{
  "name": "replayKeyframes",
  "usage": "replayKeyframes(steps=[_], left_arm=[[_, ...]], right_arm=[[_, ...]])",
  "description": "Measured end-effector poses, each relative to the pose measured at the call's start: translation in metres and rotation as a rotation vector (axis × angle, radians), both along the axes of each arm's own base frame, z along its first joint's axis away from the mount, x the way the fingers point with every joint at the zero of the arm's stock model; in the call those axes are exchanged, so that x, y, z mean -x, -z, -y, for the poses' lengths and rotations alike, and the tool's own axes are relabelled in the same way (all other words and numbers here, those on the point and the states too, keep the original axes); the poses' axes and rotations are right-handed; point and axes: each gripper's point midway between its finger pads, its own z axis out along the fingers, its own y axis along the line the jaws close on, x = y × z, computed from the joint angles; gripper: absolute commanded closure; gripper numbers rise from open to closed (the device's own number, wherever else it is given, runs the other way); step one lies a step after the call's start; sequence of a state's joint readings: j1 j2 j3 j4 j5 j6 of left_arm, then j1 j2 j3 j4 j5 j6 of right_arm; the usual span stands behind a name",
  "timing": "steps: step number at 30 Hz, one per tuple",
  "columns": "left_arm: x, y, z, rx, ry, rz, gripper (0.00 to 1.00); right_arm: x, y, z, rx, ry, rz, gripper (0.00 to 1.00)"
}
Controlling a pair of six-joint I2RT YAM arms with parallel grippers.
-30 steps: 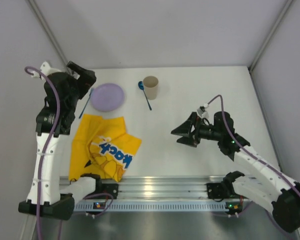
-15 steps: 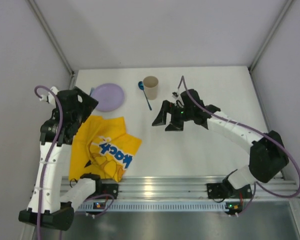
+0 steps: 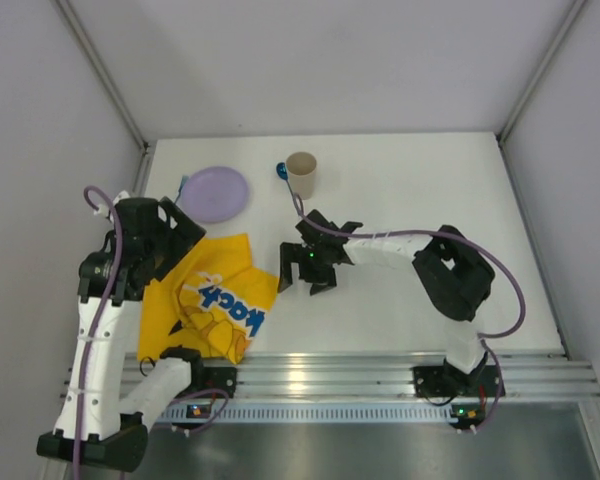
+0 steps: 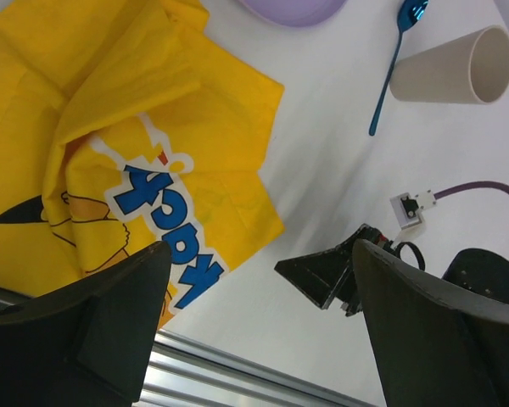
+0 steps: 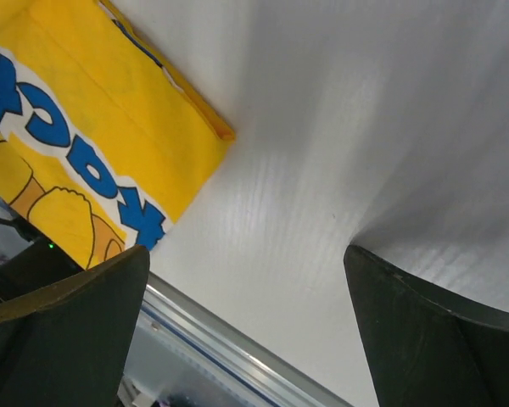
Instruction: Set the dinner table for one person
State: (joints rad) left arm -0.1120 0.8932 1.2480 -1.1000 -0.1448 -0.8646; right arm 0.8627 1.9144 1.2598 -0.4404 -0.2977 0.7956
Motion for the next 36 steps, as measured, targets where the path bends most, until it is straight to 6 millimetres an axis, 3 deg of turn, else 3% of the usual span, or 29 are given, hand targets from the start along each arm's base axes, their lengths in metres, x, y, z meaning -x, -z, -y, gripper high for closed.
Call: replayKeyframes(steps=[11, 15, 19, 23, 26, 27, 30, 32, 36], left_arm=[[0.018, 0.006, 0.001, -0.031, 0.058, -0.068, 0.09], [0.02, 0.008, 0.0, -0.049, 0.075, -0.081, 0.09], [0.02, 0.012, -0.001, -0.066, 0.091, -0.104, 0.09], [0.018, 0.015, -0.001, -0.076, 0.101, -0.121, 0.09], [0.017, 0.015, -0.001, -0.079, 0.104, -0.122, 0.1], [0.017, 0.015, -0.001, -0.08, 0.106, -0.121, 0.1], [0.018, 0.019, 0.0, -0.078, 0.109, -0.128, 0.1], [0.019, 0.023, 0.0, -0.078, 0.11, -0.14, 0.09], [0.02, 0.027, 0.0, -0.078, 0.111, -0.153, 0.1]], right_arm=[[-0.038, -0.006, -0.06, -0.143, 0.089, 0.022, 0.03], [-0.044, -0.008, -0.082, -0.181, 0.092, 0.028, 0.11], [-0.038, -0.007, -0.096, -0.202, 0.081, 0.02, 0.19], [-0.027, 0.0, -0.095, -0.187, 0.071, 0.003, 0.39], [-0.019, 0.008, -0.086, -0.167, 0.064, -0.009, 0.65], [-0.015, 0.011, -0.081, -0.157, 0.062, -0.019, 0.79], [-0.005, 0.021, -0.068, -0.123, 0.053, -0.035, 1.0], [-0.004, 0.021, -0.064, -0.113, 0.044, -0.027, 1.0], [-0.01, 0.022, -0.036, -0.07, 0.049, 0.013, 1.0]])
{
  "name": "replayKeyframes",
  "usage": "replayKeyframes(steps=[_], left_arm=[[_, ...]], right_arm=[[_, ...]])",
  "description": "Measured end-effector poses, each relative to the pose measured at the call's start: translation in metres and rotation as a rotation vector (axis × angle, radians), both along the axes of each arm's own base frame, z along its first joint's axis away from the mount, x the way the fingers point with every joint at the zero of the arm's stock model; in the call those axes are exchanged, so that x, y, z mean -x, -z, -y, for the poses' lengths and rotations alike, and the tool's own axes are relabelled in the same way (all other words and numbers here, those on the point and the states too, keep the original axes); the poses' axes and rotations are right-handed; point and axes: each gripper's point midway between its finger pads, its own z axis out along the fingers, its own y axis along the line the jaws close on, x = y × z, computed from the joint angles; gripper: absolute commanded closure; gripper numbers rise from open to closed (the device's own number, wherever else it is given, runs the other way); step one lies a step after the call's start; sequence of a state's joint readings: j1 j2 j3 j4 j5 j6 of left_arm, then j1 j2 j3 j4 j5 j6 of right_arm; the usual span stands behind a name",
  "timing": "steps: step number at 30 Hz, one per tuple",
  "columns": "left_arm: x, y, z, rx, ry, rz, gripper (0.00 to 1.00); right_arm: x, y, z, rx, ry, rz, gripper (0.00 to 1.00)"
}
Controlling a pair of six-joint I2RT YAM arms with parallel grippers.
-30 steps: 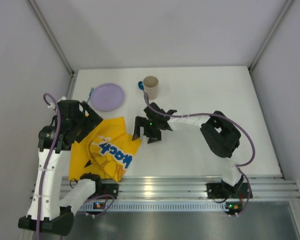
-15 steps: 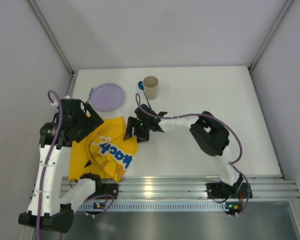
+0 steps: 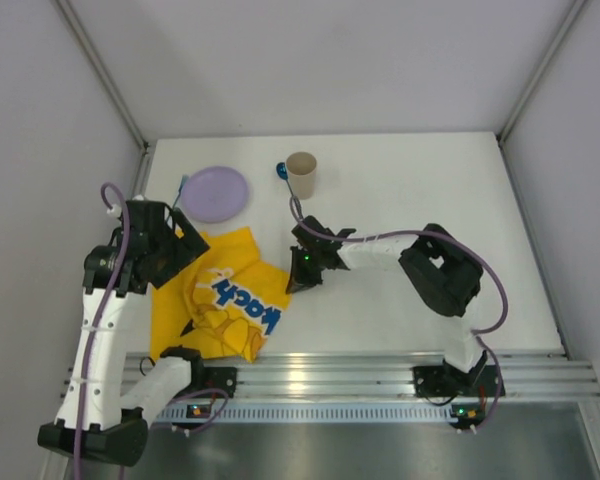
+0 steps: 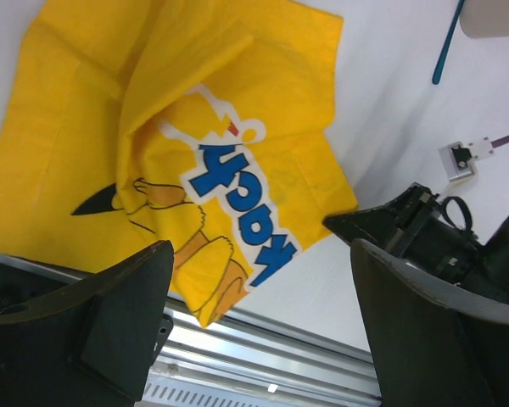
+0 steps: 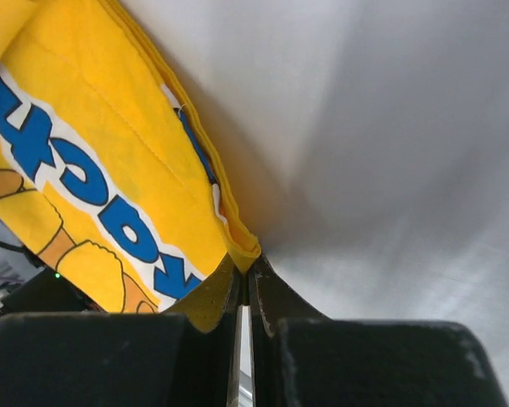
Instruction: Set the dinner table for one person
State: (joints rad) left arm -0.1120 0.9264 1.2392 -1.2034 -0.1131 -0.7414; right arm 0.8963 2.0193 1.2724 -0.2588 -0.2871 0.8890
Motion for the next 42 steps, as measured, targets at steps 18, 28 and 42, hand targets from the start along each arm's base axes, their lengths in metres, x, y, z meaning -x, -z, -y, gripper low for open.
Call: replayKeyframes(steps=[18, 28, 42], left_arm=[[0.013, 0.022, -0.005, 0.014, -0.074, -0.023, 0.1], [0.043, 0.116, 0.012, 0.115, -0.093, -0.23, 0.18], [0.049, 0.198, 0.075, 0.21, 0.115, -0.414, 0.24]], right_arm=[[-0.104, -0.06, 0.225, 0.594, 0.116, 0.206, 1.0], [-0.022, -0.03, 0.288, 0.637, 0.089, 0.011, 1.0], [0.012, -0.009, 0.26, 0.453, 0.075, -0.128, 1.0]])
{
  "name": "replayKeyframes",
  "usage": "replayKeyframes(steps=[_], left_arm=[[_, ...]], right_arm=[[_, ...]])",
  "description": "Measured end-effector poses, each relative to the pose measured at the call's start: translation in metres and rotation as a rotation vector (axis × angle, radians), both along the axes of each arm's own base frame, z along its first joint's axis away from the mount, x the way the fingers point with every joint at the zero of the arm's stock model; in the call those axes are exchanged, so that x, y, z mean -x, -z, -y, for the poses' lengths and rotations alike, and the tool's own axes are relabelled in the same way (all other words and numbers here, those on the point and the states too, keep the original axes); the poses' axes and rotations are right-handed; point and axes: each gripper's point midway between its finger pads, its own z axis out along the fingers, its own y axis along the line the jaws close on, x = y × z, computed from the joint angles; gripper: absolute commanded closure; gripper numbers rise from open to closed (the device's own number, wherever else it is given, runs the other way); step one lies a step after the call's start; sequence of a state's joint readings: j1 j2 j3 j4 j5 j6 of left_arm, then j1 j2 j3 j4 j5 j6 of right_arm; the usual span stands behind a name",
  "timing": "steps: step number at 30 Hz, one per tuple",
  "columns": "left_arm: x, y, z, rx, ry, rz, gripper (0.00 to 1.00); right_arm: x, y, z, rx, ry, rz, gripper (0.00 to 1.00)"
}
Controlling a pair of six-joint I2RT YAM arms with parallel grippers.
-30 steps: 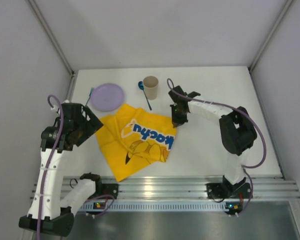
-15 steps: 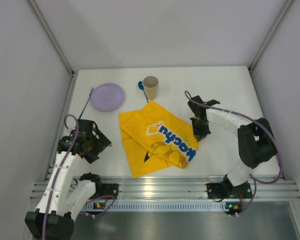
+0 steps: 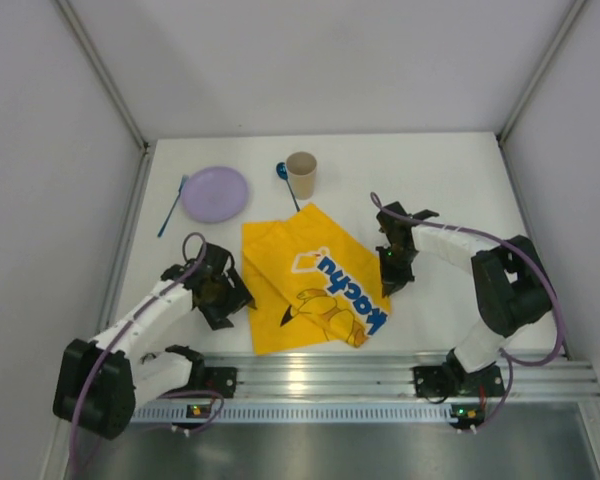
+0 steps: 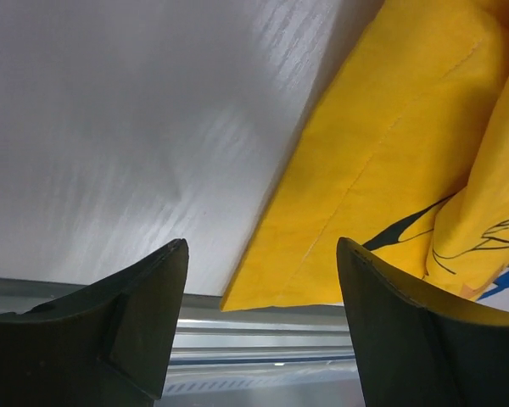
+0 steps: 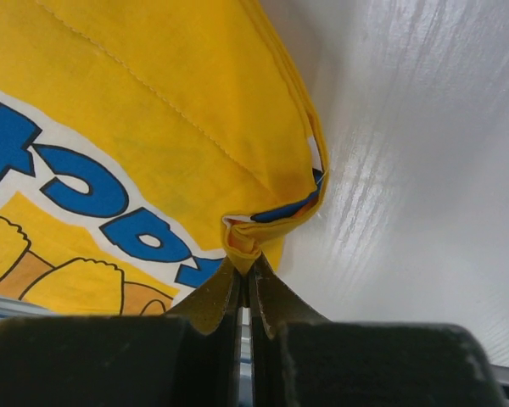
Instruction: Set the dinner table for one person
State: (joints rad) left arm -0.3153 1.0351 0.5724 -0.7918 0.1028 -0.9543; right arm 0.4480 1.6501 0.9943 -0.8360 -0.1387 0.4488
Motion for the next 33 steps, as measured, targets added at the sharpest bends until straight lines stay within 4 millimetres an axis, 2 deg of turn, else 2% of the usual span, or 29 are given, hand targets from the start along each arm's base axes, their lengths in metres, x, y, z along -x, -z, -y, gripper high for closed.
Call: replayKeyframes(steps=[2, 6, 10, 12, 13, 16, 19, 22, 25, 27, 30, 33], left_arm=[[-0.002, 0.009, 0.007, -0.009, 0.032, -0.021, 0.26], [-0.007, 0.025, 0.017, -0.023, 0.066, -0.05, 0.4], [-0.015, 0.027, 0.028, 0.013, 0.083, -0.042, 0.53], [-0.019, 0.028, 0.035, 0.034, 0.093, -0.038, 0.63], [-0.021, 0.028, 0.038, 0.044, 0.1, -0.034, 0.77], [-0.027, 0.032, 0.047, 0.075, 0.118, -0.036, 1.0], [-0.032, 0.031, 0.055, 0.099, 0.145, -0.034, 1.0], [-0.035, 0.03, 0.052, 0.067, 0.154, -0.035, 1.0], [-0.038, 0.029, 0.032, -0.027, 0.141, -0.035, 1.0], [-0.038, 0.026, 0.015, -0.07, 0.108, -0.041, 1.0], [-0.038, 0.013, -0.011, -0.108, 0.033, -0.026, 1.0], [-0.035, -0.002, -0.025, -0.131, -0.024, -0.004, 1.0]], right_arm=[[-0.001, 0.0, -0.002, -0.01, 0.001, 0.004, 1.0], [-0.002, 0.0, -0.002, -0.022, 0.009, 0.002, 1.0], [-0.004, 0.0, -0.001, -0.029, 0.02, 0.001, 1.0], [-0.005, 0.0, 0.0, -0.032, 0.025, 0.001, 1.0], [-0.005, 0.0, 0.0, -0.033, 0.027, 0.002, 1.0], [-0.006, 0.0, 0.001, -0.036, 0.033, 0.001, 1.0], [-0.007, 0.002, 0.004, -0.037, 0.045, 0.003, 1.0], [-0.009, 0.004, 0.012, -0.033, 0.079, -0.004, 1.0], [-0.01, 0.009, 0.034, -0.023, 0.156, -0.009, 1.0], [-0.005, 0.013, 0.057, -0.004, 0.248, -0.022, 1.0], [0.005, 0.014, 0.083, 0.01, 0.369, -0.033, 1.0], [0.009, 0.006, 0.101, 0.039, 0.466, -0.026, 1.0]])
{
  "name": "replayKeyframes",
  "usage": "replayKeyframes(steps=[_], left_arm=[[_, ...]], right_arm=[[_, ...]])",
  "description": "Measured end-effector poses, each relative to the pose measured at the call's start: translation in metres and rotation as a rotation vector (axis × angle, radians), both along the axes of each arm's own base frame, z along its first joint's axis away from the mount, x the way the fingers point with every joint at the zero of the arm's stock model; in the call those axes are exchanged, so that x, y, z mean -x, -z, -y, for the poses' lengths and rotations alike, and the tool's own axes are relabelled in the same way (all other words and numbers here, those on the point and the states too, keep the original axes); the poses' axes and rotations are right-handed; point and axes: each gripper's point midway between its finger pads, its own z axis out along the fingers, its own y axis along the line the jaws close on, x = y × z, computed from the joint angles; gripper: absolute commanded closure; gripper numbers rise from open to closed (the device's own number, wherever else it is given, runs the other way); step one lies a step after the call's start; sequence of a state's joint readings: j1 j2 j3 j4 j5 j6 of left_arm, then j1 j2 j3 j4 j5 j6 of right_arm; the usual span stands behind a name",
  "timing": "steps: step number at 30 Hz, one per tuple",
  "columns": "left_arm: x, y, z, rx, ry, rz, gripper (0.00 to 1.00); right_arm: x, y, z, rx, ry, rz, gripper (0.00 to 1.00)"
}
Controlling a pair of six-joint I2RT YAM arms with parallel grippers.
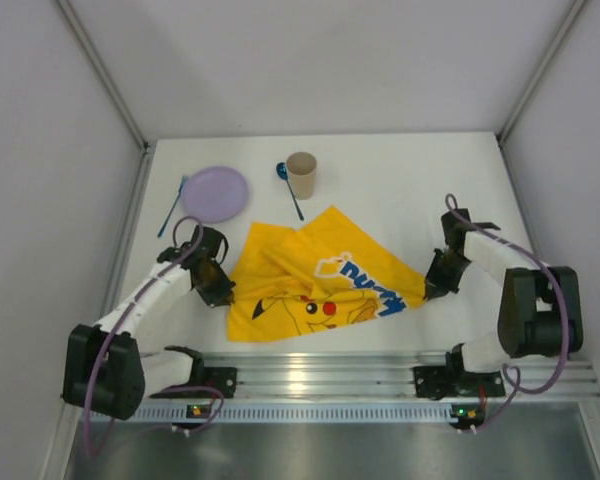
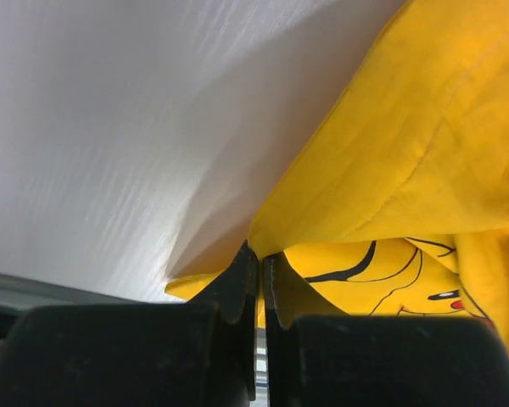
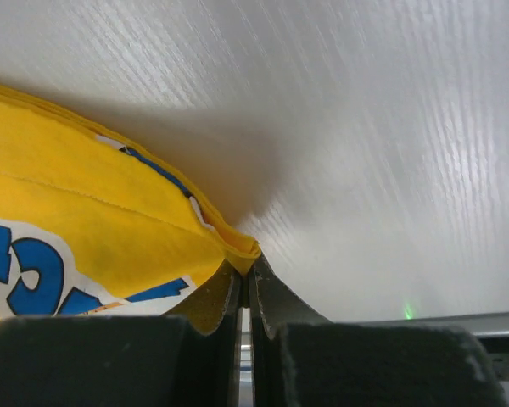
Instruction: Set the dinner table for one person
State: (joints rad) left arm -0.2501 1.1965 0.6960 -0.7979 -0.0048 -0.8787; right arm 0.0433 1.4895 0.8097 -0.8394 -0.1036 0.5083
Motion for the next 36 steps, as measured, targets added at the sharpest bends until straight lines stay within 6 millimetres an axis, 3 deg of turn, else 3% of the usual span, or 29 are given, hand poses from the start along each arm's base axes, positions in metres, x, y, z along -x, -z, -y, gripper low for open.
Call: replayKeyframes(steps=[9, 10, 11, 14, 15, 16, 17, 18, 21, 25, 27, 31, 33, 36], left_arm=[[-0.002, -0.054, -0.005, -0.009, -0.166, 0.027, 1.0], [-0.001, -0.059, -0.005, 0.002, -0.189, 0.04, 0.96], [0.003, -0.061, -0.005, 0.01, -0.208, 0.045, 0.73], [0.024, -0.054, -0.008, 0.016, -0.246, 0.02, 0.36], [0.03, -0.047, -0.01, 0.012, -0.256, 0.001, 0.26], [0.038, -0.04, -0.011, 0.004, -0.258, -0.03, 0.22], [0.045, -0.033, -0.012, -0.003, -0.263, -0.061, 0.21], [0.051, -0.028, -0.013, -0.008, -0.264, -0.089, 0.2], [0.059, -0.024, -0.013, -0.01, -0.257, -0.121, 0.2], [0.05, -0.03, -0.011, -0.007, -0.219, -0.084, 0.27], [0.036, -0.036, -0.009, -0.009, -0.189, -0.057, 0.28], [-0.011, -0.046, 0.0, -0.02, -0.113, 0.008, 0.3], [-0.036, -0.045, 0.004, -0.027, -0.078, 0.04, 0.32], [-0.067, -0.034, 0.007, -0.032, -0.034, 0.068, 0.37]], right_arm=[[0.002, -0.043, 0.017, -0.004, 0.262, 0.1, 1.0], [0.004, -0.043, 0.015, -0.015, 0.271, 0.105, 1.0], [0.008, -0.042, 0.012, -0.031, 0.279, 0.103, 1.0], [0.037, -0.022, 0.002, -0.075, 0.3, 0.029, 0.61], [0.051, -0.013, -0.002, -0.091, 0.304, -0.021, 0.55], [0.063, -0.005, -0.004, -0.099, 0.303, -0.066, 0.48], [0.073, 0.0, -0.007, -0.106, 0.302, -0.108, 0.32], [0.078, 0.002, -0.008, -0.113, 0.302, -0.134, 0.24], [0.079, 0.0, -0.01, -0.13, 0.284, -0.136, 0.2], [0.046, -0.026, -0.008, -0.138, 0.271, -0.025, 0.2], [0.013, -0.05, -0.006, -0.146, 0.252, 0.084, 0.21], [-0.057, -0.097, -0.008, -0.197, 0.202, 0.288, 0.21], [-0.089, -0.107, -0.017, -0.249, 0.151, 0.345, 0.23], [-0.131, -0.104, -0.037, -0.334, 0.065, 0.354, 0.26]])
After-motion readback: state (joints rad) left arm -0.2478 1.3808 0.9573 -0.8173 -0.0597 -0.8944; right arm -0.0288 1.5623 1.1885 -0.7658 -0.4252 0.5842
